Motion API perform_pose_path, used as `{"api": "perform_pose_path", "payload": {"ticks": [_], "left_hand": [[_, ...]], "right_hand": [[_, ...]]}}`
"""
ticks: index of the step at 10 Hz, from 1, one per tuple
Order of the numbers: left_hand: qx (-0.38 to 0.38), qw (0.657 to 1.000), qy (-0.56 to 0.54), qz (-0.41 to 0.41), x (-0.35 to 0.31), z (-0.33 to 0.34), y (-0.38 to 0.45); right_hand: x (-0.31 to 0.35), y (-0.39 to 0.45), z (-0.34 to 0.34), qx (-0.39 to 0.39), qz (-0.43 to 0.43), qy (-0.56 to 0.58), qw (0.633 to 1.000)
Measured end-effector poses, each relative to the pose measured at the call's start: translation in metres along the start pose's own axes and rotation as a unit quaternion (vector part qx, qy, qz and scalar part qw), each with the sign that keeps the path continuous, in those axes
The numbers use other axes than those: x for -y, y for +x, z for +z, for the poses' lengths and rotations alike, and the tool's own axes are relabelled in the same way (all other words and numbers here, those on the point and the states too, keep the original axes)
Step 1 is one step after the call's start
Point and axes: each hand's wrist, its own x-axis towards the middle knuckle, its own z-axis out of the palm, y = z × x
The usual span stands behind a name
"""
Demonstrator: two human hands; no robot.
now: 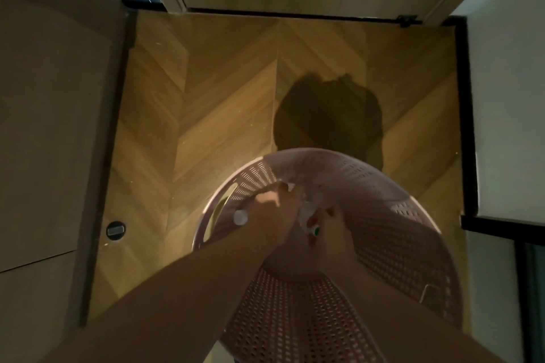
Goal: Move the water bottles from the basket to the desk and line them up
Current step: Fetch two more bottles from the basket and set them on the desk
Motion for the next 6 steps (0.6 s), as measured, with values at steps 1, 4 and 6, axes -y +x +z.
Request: {"api": "perform_pose_path", "payload": {"ticks": [1, 4, 6], "left_hand": [[-0.013, 0.993, 0.114, 0.037, -0.025, -0.034, -0.032], [-0.037, 0.998, -0.018, 0.036, -0.059, -0.142, -0.166], [-0.052, 0.994, -0.086, 0.035, -0.087, -0.239, -0.322]], "right_hand": [[-0.007, -0.020, -0.013, -0.006, 0.018, 0.015, 1.000], [0.024, -0.154, -0.105, -0.054, -0.017, 0.029, 0.998], [0.085, -0.278, -0.194, -0.036, -0.021, 0.031, 0.999]]}}
